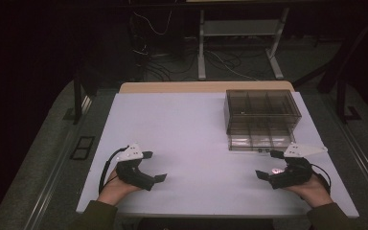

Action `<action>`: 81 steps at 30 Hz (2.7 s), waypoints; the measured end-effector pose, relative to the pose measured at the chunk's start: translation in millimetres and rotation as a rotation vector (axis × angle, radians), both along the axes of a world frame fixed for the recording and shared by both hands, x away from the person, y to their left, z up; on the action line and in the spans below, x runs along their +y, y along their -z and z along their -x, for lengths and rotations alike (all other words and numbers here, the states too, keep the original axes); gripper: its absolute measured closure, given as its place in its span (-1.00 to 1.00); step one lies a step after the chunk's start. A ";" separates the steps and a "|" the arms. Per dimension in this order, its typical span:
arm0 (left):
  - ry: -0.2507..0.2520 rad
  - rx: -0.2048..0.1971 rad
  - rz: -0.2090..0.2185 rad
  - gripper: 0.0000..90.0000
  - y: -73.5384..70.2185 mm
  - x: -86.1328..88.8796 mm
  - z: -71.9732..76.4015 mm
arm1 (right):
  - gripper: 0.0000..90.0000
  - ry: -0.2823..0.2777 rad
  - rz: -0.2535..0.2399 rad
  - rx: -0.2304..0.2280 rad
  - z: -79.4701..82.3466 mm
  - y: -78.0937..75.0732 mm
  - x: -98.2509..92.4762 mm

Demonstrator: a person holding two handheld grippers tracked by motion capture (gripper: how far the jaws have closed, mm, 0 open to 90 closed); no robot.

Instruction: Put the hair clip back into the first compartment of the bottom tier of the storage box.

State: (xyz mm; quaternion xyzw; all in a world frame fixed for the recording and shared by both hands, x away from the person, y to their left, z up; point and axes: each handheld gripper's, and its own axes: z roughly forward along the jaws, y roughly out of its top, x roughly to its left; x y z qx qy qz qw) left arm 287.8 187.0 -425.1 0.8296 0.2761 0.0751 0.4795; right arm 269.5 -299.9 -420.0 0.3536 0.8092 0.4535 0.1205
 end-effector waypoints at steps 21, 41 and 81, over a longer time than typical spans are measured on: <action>-0.003 0.011 -0.007 -1.00 2.4 -4.5 0.4 | -0.94 -0.005 0.031 0.013 -5.7 -3.8 -8.6; -0.004 0.017 -0.014 -1.00 2.3 -3.6 -0.3 | -0.94 -0.011 0.054 0.039 -14.4 -4.6 -11.3; 0.000 0.006 -0.005 -1.00 1.1 -2.6 1.8 | -0.93 0.028 0.070 0.039 -18.6 -4.8 -47.0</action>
